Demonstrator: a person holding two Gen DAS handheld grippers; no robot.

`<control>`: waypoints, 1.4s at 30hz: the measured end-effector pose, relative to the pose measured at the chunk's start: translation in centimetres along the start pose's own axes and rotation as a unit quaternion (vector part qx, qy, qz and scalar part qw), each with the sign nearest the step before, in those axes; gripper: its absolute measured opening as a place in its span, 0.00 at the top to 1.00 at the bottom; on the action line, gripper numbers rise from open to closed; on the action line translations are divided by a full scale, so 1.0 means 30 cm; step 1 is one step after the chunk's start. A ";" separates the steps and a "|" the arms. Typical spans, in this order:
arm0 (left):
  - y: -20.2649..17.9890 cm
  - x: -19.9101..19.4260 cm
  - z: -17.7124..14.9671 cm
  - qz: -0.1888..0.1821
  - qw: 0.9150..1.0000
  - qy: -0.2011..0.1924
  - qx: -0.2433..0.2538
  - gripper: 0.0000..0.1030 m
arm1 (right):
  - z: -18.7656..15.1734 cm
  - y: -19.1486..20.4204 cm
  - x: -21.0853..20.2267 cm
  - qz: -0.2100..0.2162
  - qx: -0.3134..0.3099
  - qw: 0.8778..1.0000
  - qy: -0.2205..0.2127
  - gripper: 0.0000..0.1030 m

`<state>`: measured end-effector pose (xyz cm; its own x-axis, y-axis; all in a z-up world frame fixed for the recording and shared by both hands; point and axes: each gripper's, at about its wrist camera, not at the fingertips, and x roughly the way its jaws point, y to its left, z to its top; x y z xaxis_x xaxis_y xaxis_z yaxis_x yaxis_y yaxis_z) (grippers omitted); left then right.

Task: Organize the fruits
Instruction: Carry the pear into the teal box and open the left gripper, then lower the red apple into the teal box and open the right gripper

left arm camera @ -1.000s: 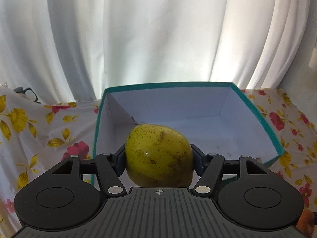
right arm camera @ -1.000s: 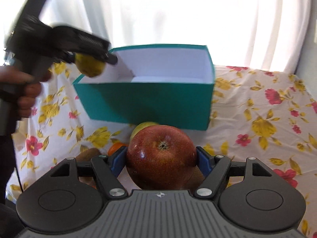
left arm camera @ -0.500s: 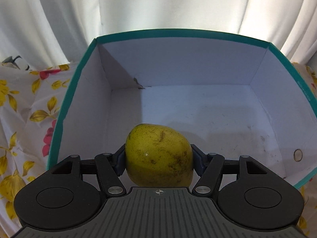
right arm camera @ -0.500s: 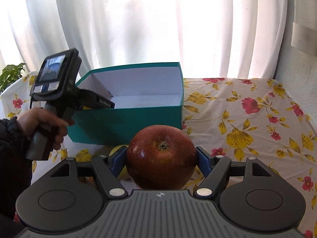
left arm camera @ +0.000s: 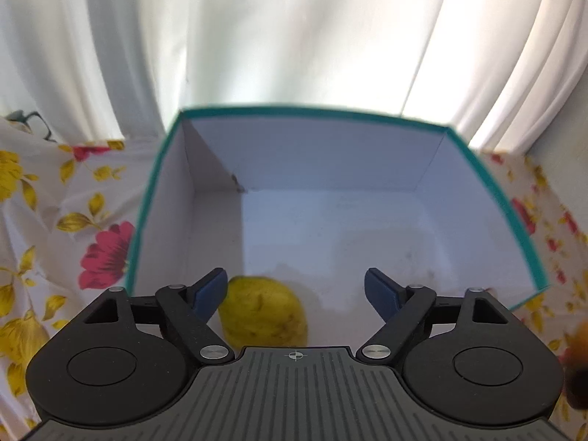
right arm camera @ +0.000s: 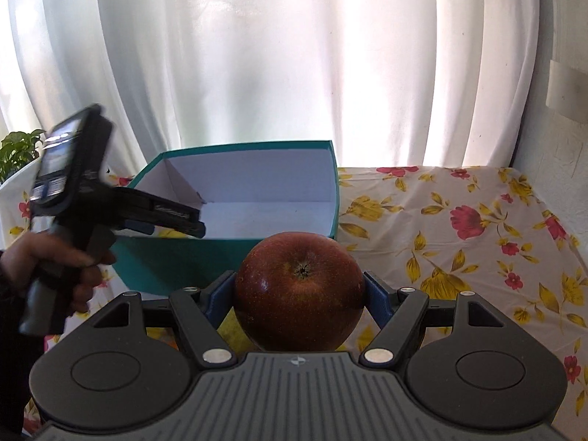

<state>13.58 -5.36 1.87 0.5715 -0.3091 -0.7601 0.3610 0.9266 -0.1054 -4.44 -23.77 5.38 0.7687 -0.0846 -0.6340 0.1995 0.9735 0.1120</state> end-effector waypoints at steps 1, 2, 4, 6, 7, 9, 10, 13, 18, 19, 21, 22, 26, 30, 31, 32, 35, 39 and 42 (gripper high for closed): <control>0.001 -0.043 -0.008 0.000 1.000 -0.020 -0.005 0.07 | 0.013 -0.002 0.007 0.000 -0.001 1.000 -0.004 0.29; 0.001 -0.089 -0.019 -0.004 0.999 -0.043 -0.006 0.06 | 0.026 -0.002 0.012 -0.001 -0.002 1.000 -0.009 0.29; 0.005 -0.172 -0.047 -0.006 0.997 -0.072 -0.022 0.05 | 0.054 0.003 0.025 0.001 -0.009 1.000 -0.019 0.29; 0.019 -0.236 -0.086 -0.019 0.995 -0.081 -0.051 0.04 | 0.078 0.008 0.045 0.002 -0.013 1.000 -0.028 0.29; 0.028 -0.261 -0.114 -0.029 0.994 -0.079 -0.070 0.03 | 0.090 0.012 0.060 0.004 -0.016 0.999 -0.032 0.29; 0.044 -0.299 -0.181 -0.053 0.990 -0.064 -0.112 0.03 | 0.108 0.021 0.097 0.006 -0.022 0.999 -0.039 0.29; 0.041 -0.317 -0.210 -0.059 0.988 -0.058 -0.127 0.03 | 0.114 0.027 0.119 0.007 -0.024 0.999 -0.042 0.29; 0.071 -0.323 -0.258 -0.054 0.987 -0.036 -0.150 0.03 | 0.125 0.043 0.190 0.011 -0.026 0.999 -0.037 0.29; 0.122 -0.352 -0.273 -0.005 0.985 -0.038 -0.170 0.03 | 0.135 0.072 0.296 0.014 -0.040 0.999 -0.030 0.29; 0.127 -0.358 -0.276 -0.004 0.984 -0.040 -0.173 0.03 | 0.137 0.079 0.316 0.013 -0.044 0.999 -0.027 0.29; 0.138 -0.357 -0.283 0.003 0.983 -0.041 -0.179 0.03 | 0.133 0.087 0.349 0.017 -0.047 0.999 -0.014 0.29; 0.143 -0.358 -0.287 0.008 0.982 -0.040 -0.183 0.03 | 0.131 0.091 0.373 0.018 -0.048 0.999 -0.002 0.29; 0.168 -0.354 -0.294 0.023 0.978 -0.040 -0.205 0.03 | 0.108 0.113 0.450 0.024 -0.055 0.997 0.050 0.29; 0.179 -0.348 -0.296 0.025 0.976 -0.033 -0.215 0.03 | 0.109 0.147 0.482 0.018 -0.074 0.995 0.065 0.29; 0.178 -0.342 -0.296 0.026 0.976 -0.029 -0.213 0.03 | 0.109 0.150 0.486 0.017 -0.075 0.995 0.066 0.29; 0.178 -0.337 -0.295 0.028 0.977 -0.025 -0.212 0.03 | 0.110 0.150 0.489 0.020 -0.077 0.995 0.067 0.29; 0.179 -0.326 -0.295 0.025 0.977 -0.020 -0.212 0.03 | 0.111 0.151 0.493 0.027 -0.083 0.994 0.070 0.29; 0.180 -0.322 -0.296 0.025 0.978 -0.017 -0.209 0.03 | 0.123 0.140 0.480 0.029 -0.083 0.994 0.066 0.28; 0.188 -0.328 -0.294 0.030 0.978 -0.018 -0.206 0.03 | 0.126 0.136 0.477 0.028 -0.083 0.994 0.062 0.27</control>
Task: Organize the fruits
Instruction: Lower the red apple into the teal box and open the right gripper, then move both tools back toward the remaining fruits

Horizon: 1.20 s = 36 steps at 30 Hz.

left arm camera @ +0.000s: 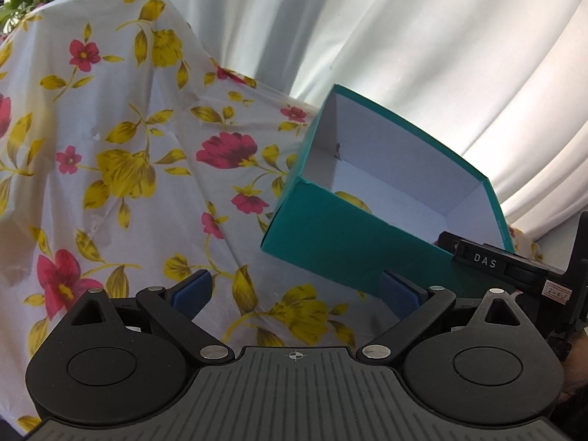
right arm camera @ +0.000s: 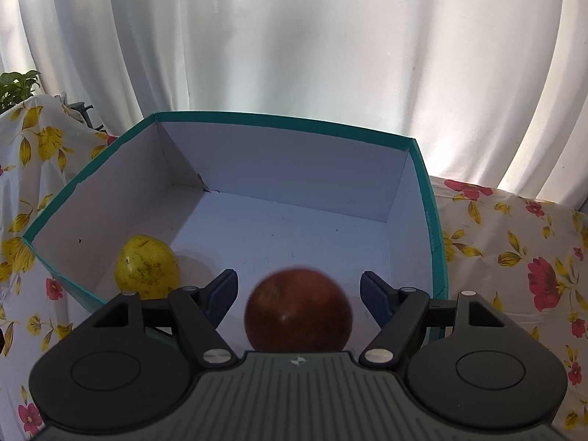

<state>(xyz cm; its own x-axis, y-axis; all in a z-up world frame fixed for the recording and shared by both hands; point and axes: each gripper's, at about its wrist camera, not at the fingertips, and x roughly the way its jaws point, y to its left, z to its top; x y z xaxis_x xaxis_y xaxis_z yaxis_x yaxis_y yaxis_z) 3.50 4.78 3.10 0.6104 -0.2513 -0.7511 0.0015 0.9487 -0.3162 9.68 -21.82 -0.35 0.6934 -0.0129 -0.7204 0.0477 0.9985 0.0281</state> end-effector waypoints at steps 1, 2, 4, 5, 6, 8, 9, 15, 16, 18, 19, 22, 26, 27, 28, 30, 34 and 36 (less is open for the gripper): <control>0.003 -0.004 0.004 0.000 1.000 -0.003 0.002 0.03 | -0.001 -0.001 -0.005 -0.004 0.000 1.000 -0.001 0.26; 0.006 -0.011 0.008 0.001 1.000 -0.010 0.006 0.03 | -0.002 -0.004 -0.016 -0.004 0.001 1.000 -0.006 0.26; 0.007 -0.023 0.008 0.005 0.999 -0.026 0.024 0.03 | -0.005 -0.008 -0.072 0.004 0.004 1.000 -0.028 0.26; 0.003 -0.026 0.006 0.011 0.999 -0.031 0.040 0.03 | -0.004 -0.007 -0.110 0.008 0.005 0.999 -0.044 0.26; -0.002 -0.028 0.002 0.019 0.998 -0.033 0.058 0.03 | -0.012 -0.008 -0.160 0.010 0.006 0.998 -0.065 0.25; -0.013 -0.033 -0.018 0.030 0.994 -0.039 0.099 0.03 | -0.038 -0.009 -0.276 0.018 0.012 0.993 -0.114 0.21; -0.019 -0.036 -0.032 0.032 0.991 -0.041 0.120 0.03 | -0.062 -0.010 -0.339 0.022 0.017 0.989 -0.143 0.13; -0.054 -0.011 -0.160 -0.006 0.978 0.002 0.207 0.03 | -0.259 0.046 -0.505 0.070 -0.011 0.987 -0.145 0.00; -0.058 -0.001 -0.182 -0.013 0.977 0.009 0.214 0.03 | -0.289 0.057 -0.506 0.069 -0.011 0.989 -0.133 0.00; -0.067 0.024 -0.214 -0.025 0.974 0.022 0.226 0.03 | -0.338 0.059 -0.498 0.067 0.000 0.992 -0.108 0.00; -0.070 0.039 -0.227 -0.027 0.972 0.026 0.231 0.04 | -0.358 0.053 -0.496 0.064 0.011 0.993 -0.100 0.00; -0.076 0.075 -0.247 -0.023 0.968 0.039 0.245 0.09 | -0.395 0.029 -0.504 0.048 0.031 0.994 -0.092 0.00; -0.075 0.109 -0.259 -0.028 0.964 0.057 0.258 0.11 | -0.427 0.022 -0.523 0.032 0.046 0.994 -0.093 0.00; -0.074 0.117 -0.257 -0.029 0.963 0.062 0.259 0.13 | -0.436 0.022 -0.521 0.031 0.052 0.994 -0.090 0.00; -0.073 0.125 -0.259 -0.028 0.962 0.067 0.262 0.14 | -0.444 0.021 -0.518 0.031 0.060 0.994 -0.084 0.00; -0.076 0.132 -0.261 -0.027 0.961 0.074 0.265 0.15 | -0.457 0.026 -0.512 0.032 0.072 0.994 -0.071 0.00; -0.072 0.146 -0.253 -0.024 0.964 0.082 0.253 0.22 | -0.468 0.036 -0.514 0.026 0.066 0.995 -0.071 0.00; -0.069 0.150 -0.245 -0.022 0.966 0.084 0.243 0.28 | -0.466 0.034 -0.516 0.023 0.064 0.995 -0.070 0.00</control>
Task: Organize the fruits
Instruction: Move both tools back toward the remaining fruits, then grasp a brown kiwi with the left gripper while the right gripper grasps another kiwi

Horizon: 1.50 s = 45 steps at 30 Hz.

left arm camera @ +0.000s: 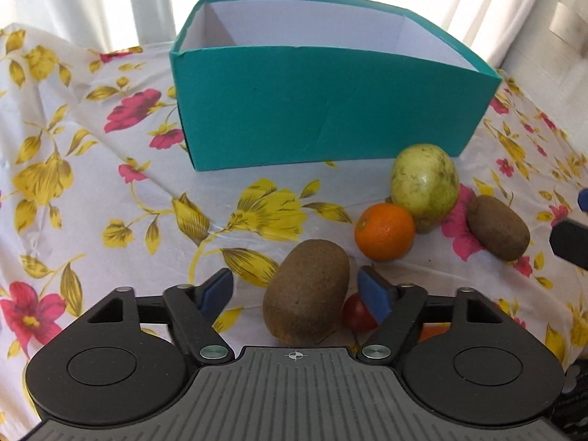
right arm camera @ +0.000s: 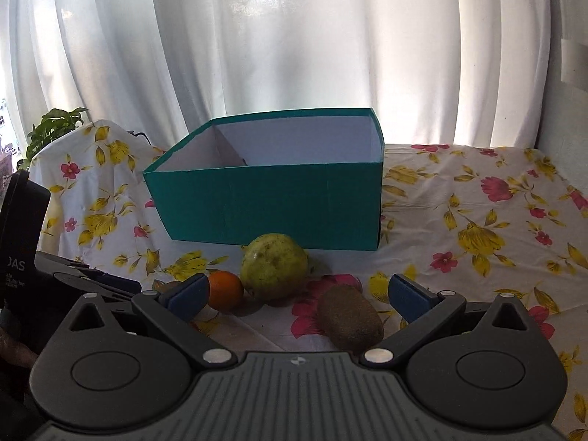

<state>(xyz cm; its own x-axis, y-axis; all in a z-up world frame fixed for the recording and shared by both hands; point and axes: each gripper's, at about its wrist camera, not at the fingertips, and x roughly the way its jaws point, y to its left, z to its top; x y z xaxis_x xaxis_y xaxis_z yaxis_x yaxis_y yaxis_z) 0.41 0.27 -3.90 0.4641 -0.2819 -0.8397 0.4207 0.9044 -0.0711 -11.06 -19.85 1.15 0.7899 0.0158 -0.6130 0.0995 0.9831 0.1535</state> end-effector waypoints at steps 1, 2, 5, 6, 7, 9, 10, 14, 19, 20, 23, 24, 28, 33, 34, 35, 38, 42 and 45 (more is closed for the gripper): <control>0.003 0.001 0.002 0.000 1.000 0.002 -0.005 0.30 | 0.002 -0.002 0.000 -0.001 0.000 1.000 0.002 0.00; 0.007 0.002 0.004 -0.005 1.000 0.004 -0.010 0.31 | 0.003 -0.004 0.002 -0.001 0.001 1.000 0.004 0.00; 0.009 0.006 0.005 -0.016 1.000 0.006 -0.008 0.34 | 0.003 -0.009 0.005 -0.003 0.001 1.000 0.012 0.00; 0.006 0.007 0.005 -0.016 1.000 0.006 -0.005 0.34 | 0.003 -0.010 0.005 -0.002 0.000 1.000 0.014 0.00; 0.005 0.008 0.007 -0.016 1.000 0.008 -0.005 0.34 | 0.003 -0.010 0.006 -0.002 -0.002 1.000 0.014 0.00; 0.015 0.016 0.016 -0.026 0.999 0.017 -0.015 0.34 | 0.005 -0.009 0.007 -0.004 -0.005 1.000 0.017 0.00; 0.024 0.023 0.020 -0.032 0.999 0.023 -0.024 0.34 | 0.006 -0.009 0.009 -0.005 -0.007 1.000 0.019 0.00; 0.045 0.046 0.035 -0.051 0.998 0.027 -0.029 0.43 | 0.002 -0.013 0.018 -0.013 -0.007 0.999 0.030 0.00; 0.034 0.044 0.041 -0.052 0.998 0.032 -0.017 0.52 | -0.002 -0.022 0.036 -0.029 0.000 0.999 0.037 0.00; 0.031 0.037 0.037 -0.050 0.998 0.030 -0.015 0.52 | -0.004 -0.024 0.043 -0.035 0.001 0.999 0.038 0.00; 0.043 0.008 0.026 -0.057 0.998 0.024 -0.027 0.52 | -0.014 -0.029 0.070 -0.048 0.003 0.998 0.050 0.00; 0.051 -0.004 0.024 -0.061 0.997 0.022 -0.034 0.52 | -0.018 -0.029 0.077 -0.049 0.004 0.997 0.055 0.00; 0.076 -0.038 0.017 -0.065 0.997 0.013 -0.047 0.53 | -0.024 -0.006 0.080 -0.023 -0.009 0.998 0.057 0.00; 0.090 -0.052 0.013 -0.062 0.997 0.009 -0.053 0.53 | -0.026 0.026 0.084 -0.018 -0.028 0.998 0.062 0.00; 0.090 -0.056 0.011 -0.062 0.997 0.009 -0.054 0.53 | -0.028 0.025 0.087 -0.022 -0.026 0.997 0.064 0.00; 0.089 -0.058 0.009 -0.064 0.996 0.009 -0.054 0.53 | -0.029 0.021 0.091 -0.026 -0.024 0.997 0.066 0.00; 0.084 -0.066 0.004 -0.068 0.996 0.009 -0.051 0.53 | -0.037 0.006 0.100 -0.037 -0.019 0.996 0.074 0.01; 0.073 -0.076 -0.001 -0.072 0.996 0.009 -0.048 0.54 | -0.067 -0.011 0.095 -0.045 -0.029 0.995 0.084 0.05; 0.060 -0.084 -0.001 -0.075 0.996 0.008 -0.042 0.54 | -0.096 -0.023 0.078 -0.047 -0.039 0.994 0.088 0.07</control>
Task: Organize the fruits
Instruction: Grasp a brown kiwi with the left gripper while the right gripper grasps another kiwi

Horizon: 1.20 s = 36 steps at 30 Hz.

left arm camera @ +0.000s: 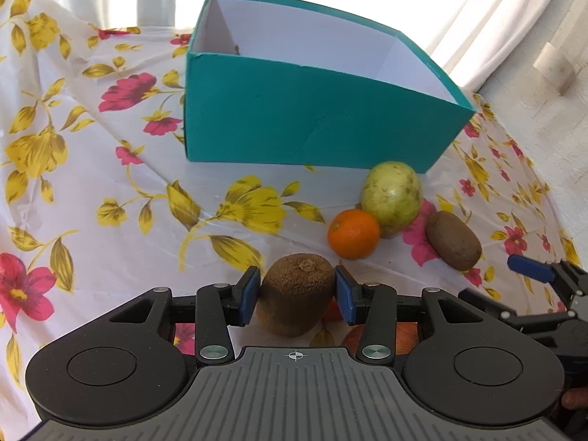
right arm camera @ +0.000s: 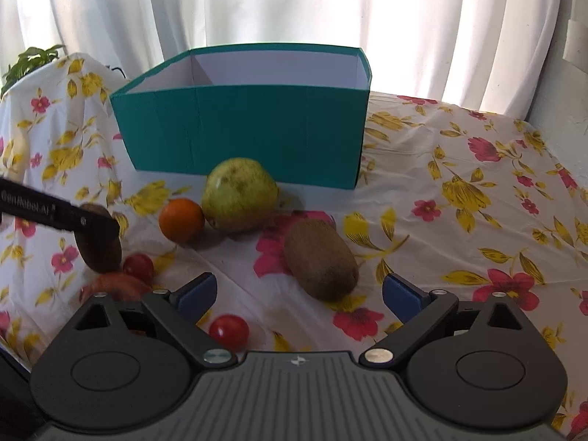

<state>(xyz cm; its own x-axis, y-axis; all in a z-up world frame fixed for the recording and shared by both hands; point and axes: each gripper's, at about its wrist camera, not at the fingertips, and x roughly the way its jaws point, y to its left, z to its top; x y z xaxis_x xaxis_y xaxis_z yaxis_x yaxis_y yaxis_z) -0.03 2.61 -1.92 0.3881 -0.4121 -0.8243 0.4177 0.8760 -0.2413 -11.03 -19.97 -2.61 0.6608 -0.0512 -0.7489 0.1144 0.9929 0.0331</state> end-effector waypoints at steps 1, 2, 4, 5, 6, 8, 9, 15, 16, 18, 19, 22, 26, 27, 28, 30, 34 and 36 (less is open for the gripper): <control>-0.005 -0.001 -0.001 -0.002 1.000 0.000 0.001 0.54 | -0.010 -0.005 -0.002 0.000 0.000 1.000 0.004 0.07; -0.009 -0.001 -0.001 -0.004 1.000 0.000 0.002 0.54 | -0.019 -0.012 -0.003 -0.002 0.002 1.000 0.009 0.07; -0.017 0.003 -0.001 -0.007 1.000 0.001 0.005 0.54 | -0.036 -0.024 -0.002 -0.007 0.007 1.000 0.019 0.07; -0.022 0.005 -0.001 -0.007 1.000 0.002 0.005 0.54 | -0.043 -0.028 -0.002 -0.008 0.009 1.000 0.022 0.07; -0.025 0.007 -0.001 -0.007 1.000 0.002 0.006 0.54 | -0.049 -0.032 -0.003 -0.008 0.012 1.000 0.025 0.07; -0.030 0.009 -0.001 -0.009 1.000 0.003 0.007 0.54 | -0.053 -0.035 -0.003 -0.011 0.014 1.000 0.026 0.07; -0.032 0.009 -0.001 -0.010 1.000 0.003 0.008 0.54 | -0.051 -0.036 -0.002 -0.012 0.014 1.000 0.024 0.07; -0.033 0.009 -0.003 -0.011 1.000 0.004 0.005 0.54 | -0.017 -0.024 0.019 -0.011 0.009 1.000 0.009 0.07; -0.033 0.009 -0.003 -0.011 1.000 0.006 0.006 0.54 | -0.007 -0.023 0.027 -0.013 0.009 1.000 0.006 0.07; -0.033 0.010 -0.002 -0.009 1.000 0.007 0.007 0.54 | 0.015 -0.023 0.053 -0.012 0.008 1.000 0.000 0.08; -0.034 0.009 -0.002 -0.010 1.000 0.007 0.006 0.54 | 0.025 -0.024 0.067 -0.014 0.006 1.000 -0.003 0.09; -0.034 0.006 -0.001 -0.010 1.000 0.006 0.005 0.54 | 0.047 -0.038 0.116 -0.017 0.007 1.000 0.002 0.16; -0.038 0.005 0.000 -0.006 1.000 0.006 0.004 0.54 | 0.062 -0.061 0.167 -0.005 0.017 1.000 0.026 0.37; -0.039 0.004 0.000 -0.005 1.000 0.006 0.004 0.54 | 0.063 -0.065 0.174 0.000 0.019 0.999 0.029 0.39; -0.040 0.004 0.001 -0.005 1.000 0.005 0.003 0.54 | 0.065 -0.067 0.178 0.004 0.020 0.999 0.030 0.39; -0.041 0.005 0.003 -0.004 1.000 0.005 0.001 0.54 | 0.065 -0.064 0.183 0.009 0.018 0.999 0.029 0.43; -0.042 0.003 0.011 -0.003 1.000 0.002 -0.005 0.53 | 0.064 -0.065 0.190 0.019 0.013 0.999 0.032 0.49; -0.041 -0.001 0.017 -0.003 1.000 -0.001 -0.009 0.53 | 0.065 -0.070 0.189 0.023 0.014 0.999 0.033 0.51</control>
<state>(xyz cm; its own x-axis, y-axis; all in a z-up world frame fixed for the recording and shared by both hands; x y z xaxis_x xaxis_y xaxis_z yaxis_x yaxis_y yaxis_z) -0.15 1.41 -1.33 0.3865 -0.4185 -0.8219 0.4057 0.8774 -0.2560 -6.07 -22.55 -5.63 0.6148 0.0030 -0.7887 0.1055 0.9907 0.0860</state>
